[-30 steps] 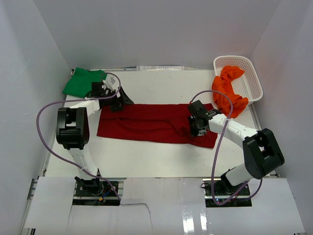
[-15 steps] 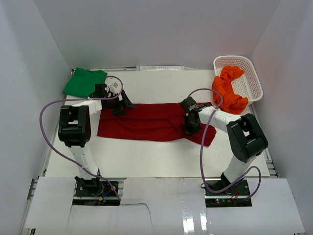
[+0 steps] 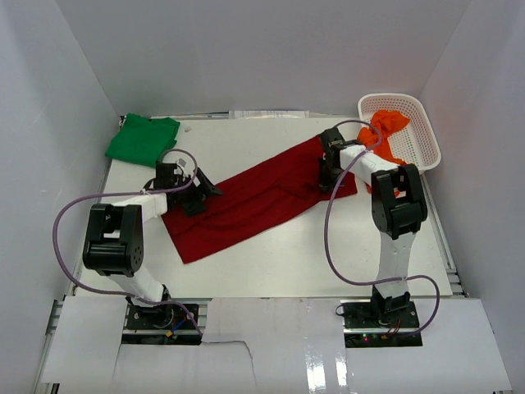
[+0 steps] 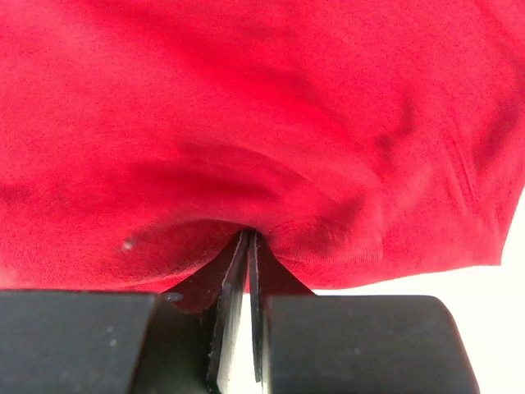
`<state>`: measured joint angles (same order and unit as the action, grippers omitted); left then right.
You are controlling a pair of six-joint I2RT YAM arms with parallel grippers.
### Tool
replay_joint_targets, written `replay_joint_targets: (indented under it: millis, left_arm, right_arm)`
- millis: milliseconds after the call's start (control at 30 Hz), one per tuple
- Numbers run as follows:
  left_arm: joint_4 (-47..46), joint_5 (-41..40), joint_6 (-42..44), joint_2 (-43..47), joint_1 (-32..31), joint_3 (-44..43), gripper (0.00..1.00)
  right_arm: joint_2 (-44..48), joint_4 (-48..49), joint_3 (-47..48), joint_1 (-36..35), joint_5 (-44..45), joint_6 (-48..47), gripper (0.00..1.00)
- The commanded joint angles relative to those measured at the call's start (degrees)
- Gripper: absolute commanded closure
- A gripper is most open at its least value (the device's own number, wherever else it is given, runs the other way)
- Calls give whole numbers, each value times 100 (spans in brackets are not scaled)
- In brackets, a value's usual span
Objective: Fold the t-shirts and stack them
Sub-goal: Rotate the tshirt 95 degrees
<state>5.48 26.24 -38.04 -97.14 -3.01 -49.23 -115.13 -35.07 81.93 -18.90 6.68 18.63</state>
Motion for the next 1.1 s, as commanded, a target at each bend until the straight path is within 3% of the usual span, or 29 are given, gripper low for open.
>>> replay_joint_targets:
  millis: [0, 100, 267, 367, 567, 800, 1067]
  left_arm:
    - [1184, -840, -230, 177, -305, 958, 2]
    - [1175, -744, -545, 633, -726, 1310, 2]
    - [1158, -743, -1422, 1013, -1851, 1486, 2]
    - [1088, -830, -1967, 1206, -2466, 1749, 2]
    - [947, -936, -2769, 1488, -3434, 2049, 2]
    - [903, -998, -3271, 1409, -4435, 1935, 2]
    - [946, -1340, -3140, 1059, -4516, 1173, 2]
  right_arm:
    - [-904, -262, 602, 202, 378, -492, 89]
    - [-1475, -527, 1674, 263, 194, -659, 87]
    - [-2811, -1237, 4350, 290, -271, -800, 83]
    - [-3217, -1126, 5006, 421, -552, -809, 78]
    - [-3340, -414, 4613, 764, -1518, -773, 72]
    - [-3288, 88, 4524, 870, -1915, -747, 67]
    - [-3305, 334, 4726, 844, -2889, -537, 50]
